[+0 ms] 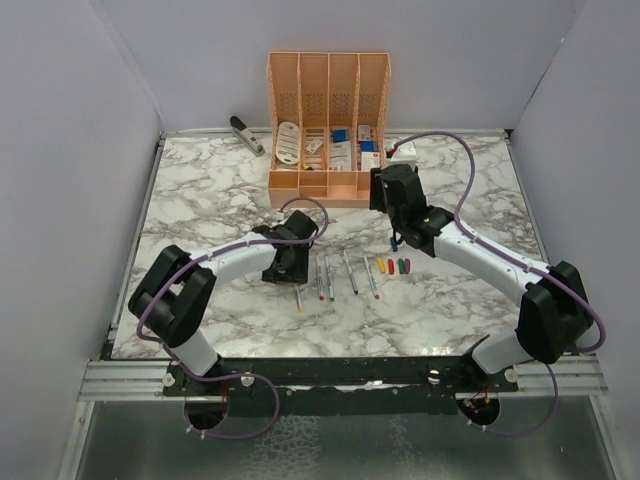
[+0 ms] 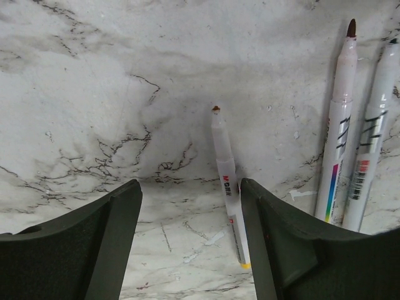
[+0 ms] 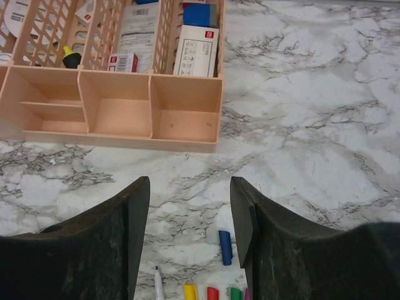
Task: Insert the pens into the pen caps
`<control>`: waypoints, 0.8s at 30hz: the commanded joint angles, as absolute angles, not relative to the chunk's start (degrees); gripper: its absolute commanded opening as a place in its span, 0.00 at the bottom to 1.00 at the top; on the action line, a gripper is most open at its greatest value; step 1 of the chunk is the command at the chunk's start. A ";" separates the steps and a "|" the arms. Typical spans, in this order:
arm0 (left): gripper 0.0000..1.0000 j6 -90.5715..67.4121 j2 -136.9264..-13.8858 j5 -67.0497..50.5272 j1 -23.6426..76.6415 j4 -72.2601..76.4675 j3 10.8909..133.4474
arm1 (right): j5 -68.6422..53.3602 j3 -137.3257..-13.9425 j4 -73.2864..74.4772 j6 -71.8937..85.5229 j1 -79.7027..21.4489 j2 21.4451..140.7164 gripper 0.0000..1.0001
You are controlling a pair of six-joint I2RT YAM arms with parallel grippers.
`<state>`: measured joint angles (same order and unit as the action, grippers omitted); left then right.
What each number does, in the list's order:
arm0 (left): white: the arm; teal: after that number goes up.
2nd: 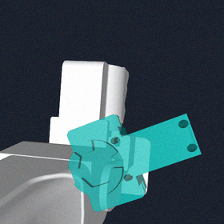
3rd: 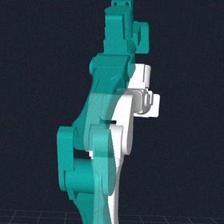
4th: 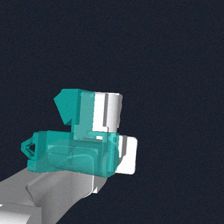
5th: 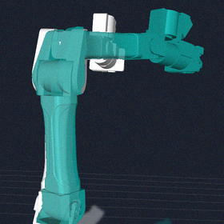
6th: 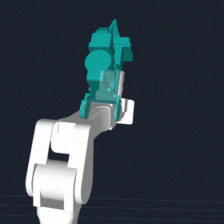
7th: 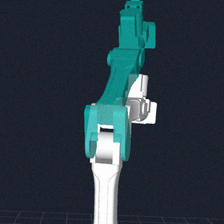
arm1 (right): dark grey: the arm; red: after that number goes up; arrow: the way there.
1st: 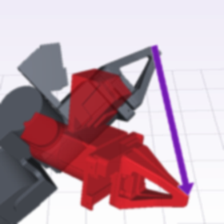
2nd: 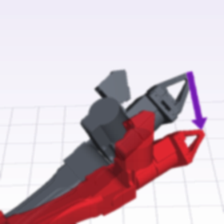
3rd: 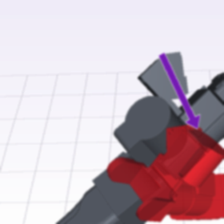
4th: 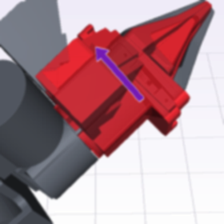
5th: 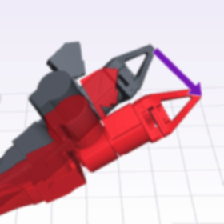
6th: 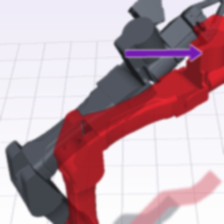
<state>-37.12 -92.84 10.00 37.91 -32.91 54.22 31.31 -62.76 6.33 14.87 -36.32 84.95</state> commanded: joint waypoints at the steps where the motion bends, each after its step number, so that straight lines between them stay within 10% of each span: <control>1: 0.59 -35.62 -93.78 9.52 38.64 -34.95 55.49 | 33.64 -63.06 6.86 15.93 -36.30 84.98 0.54; 7: 0.37 -32.67 -94.21 6.56 39.00 -35.87 55.63 | 34.25 -63.49 6.90 15.96 -36.30 85.55 0.54; 24: 0.11 -24.47 -104.99 15.54 38.57 -36.33 65.10 | 37.24 -64.31 8.13 15.80 -36.30 85.64 0.55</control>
